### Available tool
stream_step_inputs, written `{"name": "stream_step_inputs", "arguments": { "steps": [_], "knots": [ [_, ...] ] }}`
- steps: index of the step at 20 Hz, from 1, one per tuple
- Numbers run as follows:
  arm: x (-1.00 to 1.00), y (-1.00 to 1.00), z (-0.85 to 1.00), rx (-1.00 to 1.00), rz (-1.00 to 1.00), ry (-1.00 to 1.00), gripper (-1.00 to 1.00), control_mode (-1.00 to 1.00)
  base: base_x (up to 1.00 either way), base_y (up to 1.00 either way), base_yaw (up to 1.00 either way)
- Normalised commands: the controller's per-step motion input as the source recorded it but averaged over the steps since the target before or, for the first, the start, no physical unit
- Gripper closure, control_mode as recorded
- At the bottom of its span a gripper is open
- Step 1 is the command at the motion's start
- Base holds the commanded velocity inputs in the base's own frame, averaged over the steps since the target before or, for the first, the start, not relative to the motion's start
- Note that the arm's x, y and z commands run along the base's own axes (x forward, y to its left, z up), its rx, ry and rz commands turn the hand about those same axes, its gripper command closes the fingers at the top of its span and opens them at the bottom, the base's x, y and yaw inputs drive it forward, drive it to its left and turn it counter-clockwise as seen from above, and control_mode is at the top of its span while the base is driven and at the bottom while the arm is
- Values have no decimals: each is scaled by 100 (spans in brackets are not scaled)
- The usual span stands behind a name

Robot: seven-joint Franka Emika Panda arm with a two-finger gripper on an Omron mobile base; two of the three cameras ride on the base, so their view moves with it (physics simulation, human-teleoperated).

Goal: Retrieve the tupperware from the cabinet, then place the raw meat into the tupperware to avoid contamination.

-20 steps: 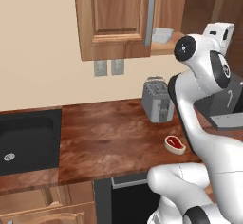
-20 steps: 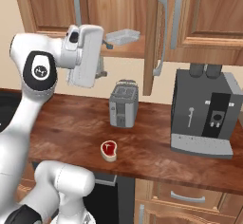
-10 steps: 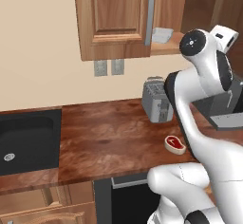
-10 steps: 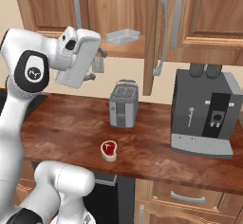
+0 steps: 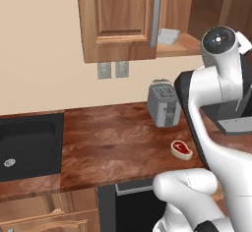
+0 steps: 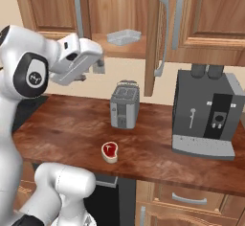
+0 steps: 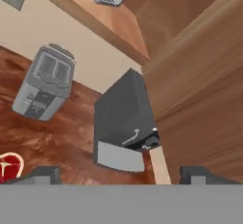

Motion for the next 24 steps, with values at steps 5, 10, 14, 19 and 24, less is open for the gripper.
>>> {"name": "stream_step_inputs", "arguments": {
  "steps": [5, 10, 14, 19, 24],
  "knots": [
    [0, 33, -23, 31, 0, -15, -100, -100, 0, 0, 0],
    [0, 38, -24, 30, 1, -13, -100, -100, 0, 0, 0],
    [-4, 32, -9, 29, 3, -15, -100, -100, 0, 0, 0],
    [-11, 25, 0, 25, 4, -19, -100, -100, 0, 0, 0],
    [-2, 20, 0, 21, 6, -20, -100, -100, 0, 0, 0]
  ]
}}
